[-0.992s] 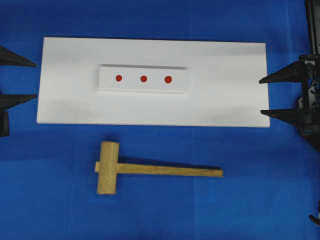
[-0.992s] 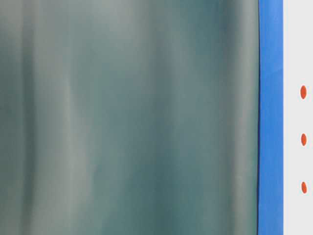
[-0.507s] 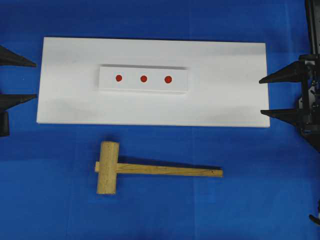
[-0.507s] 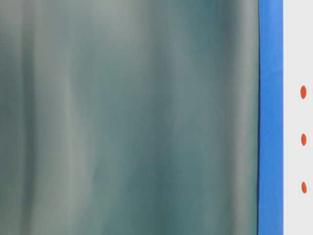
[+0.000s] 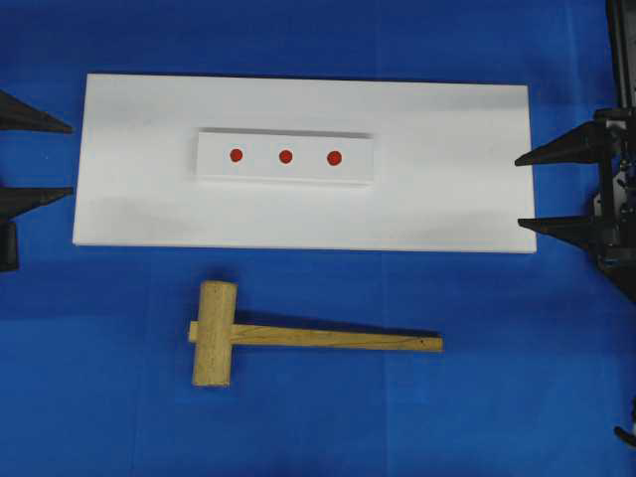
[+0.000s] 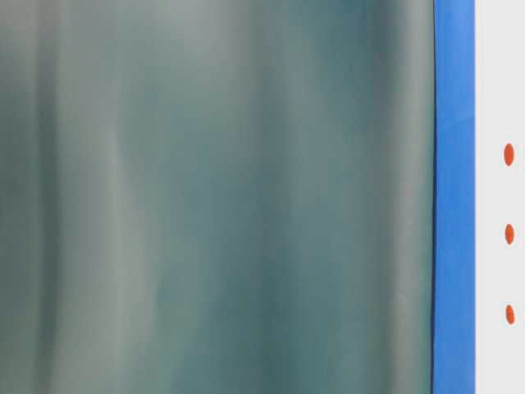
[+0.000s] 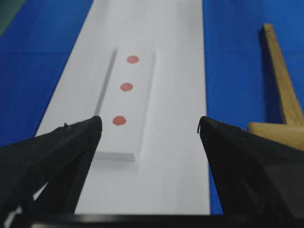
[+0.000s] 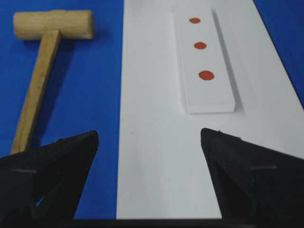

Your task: Hit the mark with a hammer.

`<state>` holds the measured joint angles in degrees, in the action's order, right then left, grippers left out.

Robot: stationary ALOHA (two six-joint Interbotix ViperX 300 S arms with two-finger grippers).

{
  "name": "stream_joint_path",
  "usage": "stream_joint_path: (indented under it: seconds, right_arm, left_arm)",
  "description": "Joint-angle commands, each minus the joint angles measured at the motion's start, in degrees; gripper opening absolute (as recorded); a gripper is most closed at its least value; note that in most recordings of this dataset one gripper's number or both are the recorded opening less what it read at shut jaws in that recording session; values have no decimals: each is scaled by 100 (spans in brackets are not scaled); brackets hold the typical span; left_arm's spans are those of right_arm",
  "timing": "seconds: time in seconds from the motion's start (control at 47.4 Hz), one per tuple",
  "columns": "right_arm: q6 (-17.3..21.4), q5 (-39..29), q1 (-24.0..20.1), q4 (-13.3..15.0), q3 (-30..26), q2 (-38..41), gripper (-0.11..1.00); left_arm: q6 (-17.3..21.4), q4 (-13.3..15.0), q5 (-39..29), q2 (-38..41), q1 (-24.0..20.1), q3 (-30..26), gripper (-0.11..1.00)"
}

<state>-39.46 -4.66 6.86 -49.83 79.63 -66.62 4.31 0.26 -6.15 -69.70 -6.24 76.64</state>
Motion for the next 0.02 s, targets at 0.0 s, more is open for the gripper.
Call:
stream_joint_path:
  seconds: [0.0]
  right_arm:
    - [-9, 35, 9, 0, -88, 44, 81]
  left_arm:
    - [-9, 0, 35, 35, 53, -62, 81]
